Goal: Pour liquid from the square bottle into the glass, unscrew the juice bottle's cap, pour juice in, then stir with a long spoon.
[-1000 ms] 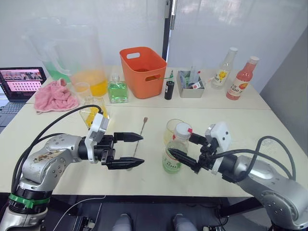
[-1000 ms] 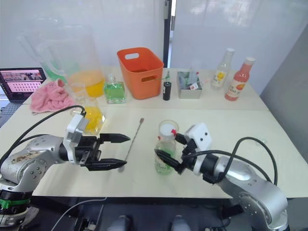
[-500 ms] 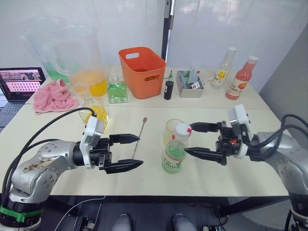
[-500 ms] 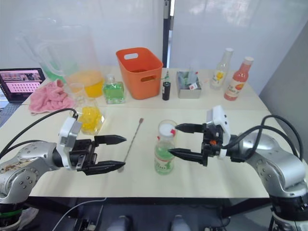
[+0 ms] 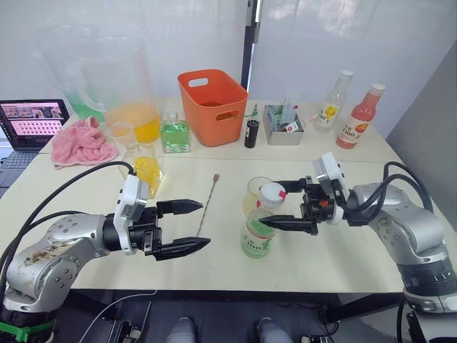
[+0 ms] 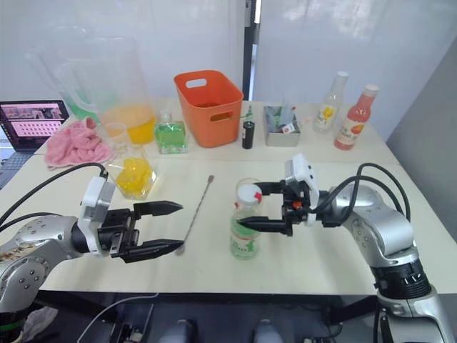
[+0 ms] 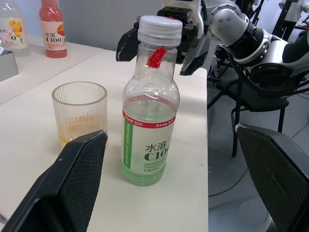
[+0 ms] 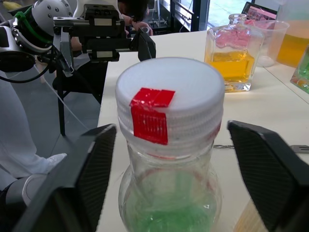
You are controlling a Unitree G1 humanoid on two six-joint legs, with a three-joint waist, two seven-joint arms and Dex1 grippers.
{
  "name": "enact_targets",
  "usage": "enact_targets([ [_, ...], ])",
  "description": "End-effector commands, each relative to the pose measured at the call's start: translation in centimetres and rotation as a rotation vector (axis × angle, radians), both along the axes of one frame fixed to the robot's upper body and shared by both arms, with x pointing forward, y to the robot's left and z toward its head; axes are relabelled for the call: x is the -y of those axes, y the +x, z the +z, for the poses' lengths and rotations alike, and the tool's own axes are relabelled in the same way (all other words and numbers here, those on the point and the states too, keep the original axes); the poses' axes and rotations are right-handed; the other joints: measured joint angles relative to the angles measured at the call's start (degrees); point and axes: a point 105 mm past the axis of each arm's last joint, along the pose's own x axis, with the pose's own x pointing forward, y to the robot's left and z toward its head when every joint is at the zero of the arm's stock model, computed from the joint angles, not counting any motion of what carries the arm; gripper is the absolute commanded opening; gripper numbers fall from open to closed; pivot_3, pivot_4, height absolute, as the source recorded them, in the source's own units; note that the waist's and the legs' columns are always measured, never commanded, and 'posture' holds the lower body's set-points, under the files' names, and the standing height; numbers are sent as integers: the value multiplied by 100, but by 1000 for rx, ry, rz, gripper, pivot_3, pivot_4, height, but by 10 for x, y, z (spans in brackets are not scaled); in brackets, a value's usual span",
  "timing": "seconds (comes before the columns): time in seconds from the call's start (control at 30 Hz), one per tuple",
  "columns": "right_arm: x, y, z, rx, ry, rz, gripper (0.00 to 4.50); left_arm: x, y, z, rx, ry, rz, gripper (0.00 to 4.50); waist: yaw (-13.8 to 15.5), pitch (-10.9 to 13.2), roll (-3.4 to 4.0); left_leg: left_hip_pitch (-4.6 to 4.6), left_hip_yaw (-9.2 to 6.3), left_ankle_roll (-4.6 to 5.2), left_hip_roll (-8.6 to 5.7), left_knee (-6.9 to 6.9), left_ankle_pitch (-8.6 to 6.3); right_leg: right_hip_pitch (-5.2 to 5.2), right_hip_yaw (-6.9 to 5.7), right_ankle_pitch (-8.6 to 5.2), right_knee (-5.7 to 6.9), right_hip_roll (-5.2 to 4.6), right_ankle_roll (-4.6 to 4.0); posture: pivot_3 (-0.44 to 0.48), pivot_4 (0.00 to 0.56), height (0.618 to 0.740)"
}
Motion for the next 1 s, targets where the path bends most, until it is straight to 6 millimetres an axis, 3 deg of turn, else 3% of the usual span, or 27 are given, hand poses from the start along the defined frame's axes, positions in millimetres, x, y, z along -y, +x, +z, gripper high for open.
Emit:
enact_targets([
  [0.03,-1,-2,10,43,13,3,2269,0,-3,7,34,1,-12,4500,-1,0,0,0,0,0,0,0,0,0,0,0,0,0,0,0,150,725],
  [0.13,-2,-4,10,41,21,6,1516,0,-2,7,33,3,-18,4500,0,0,0,0,0,0,0,0,0,0,0,0,0,0,0,0,150,725],
  [0.43,-13,-20,21,42,81,-24,1516,0,3,7,35,10,-48,4500,3,0,0,0,0,0,0,-2,0,-2,0,0,1,0,0,0,150,725],
  [1.0,-28,-27,6,73,61,-300,1516,3,10,6,39,27,-114,4500,8,0,0,-3,0,-1,0,-3,-1,-4,0,0,-1,0,-1,0,150,725],
])
